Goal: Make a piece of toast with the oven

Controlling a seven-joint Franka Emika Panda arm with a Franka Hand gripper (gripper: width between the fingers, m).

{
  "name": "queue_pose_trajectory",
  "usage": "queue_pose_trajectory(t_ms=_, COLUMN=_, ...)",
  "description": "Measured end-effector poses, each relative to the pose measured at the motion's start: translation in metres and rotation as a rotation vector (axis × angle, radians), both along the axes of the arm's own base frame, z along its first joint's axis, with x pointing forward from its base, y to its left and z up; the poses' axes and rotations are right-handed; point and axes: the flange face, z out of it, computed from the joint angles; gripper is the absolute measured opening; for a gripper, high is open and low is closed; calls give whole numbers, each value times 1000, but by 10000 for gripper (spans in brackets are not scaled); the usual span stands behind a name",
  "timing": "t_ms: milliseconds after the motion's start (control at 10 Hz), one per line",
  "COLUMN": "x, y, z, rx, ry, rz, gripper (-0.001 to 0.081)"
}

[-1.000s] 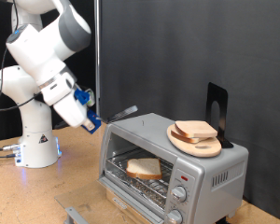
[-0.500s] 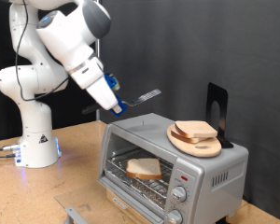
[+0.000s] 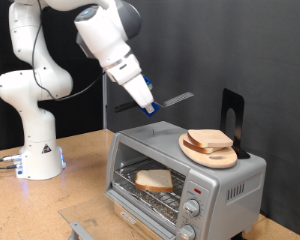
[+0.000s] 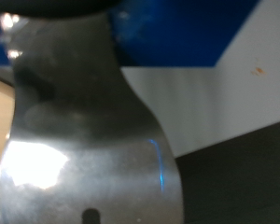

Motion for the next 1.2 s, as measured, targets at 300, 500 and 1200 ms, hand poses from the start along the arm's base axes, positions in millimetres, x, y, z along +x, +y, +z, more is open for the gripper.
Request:
queue_pose_trajectory(t_ms=300, x=-11, y=46, z=-16, rx=-81, ry=61, rz=24, gripper=391)
queue_pose_trajectory(t_ms=500, x=-16, y=56, z=-28, rx=-135, ry=74, rz=14, gripper=391)
queue_pose_trajectory(t_ms=1200, x=-22, y=34, z=-53, rx=-184, ry=112, rz=-30, gripper=391)
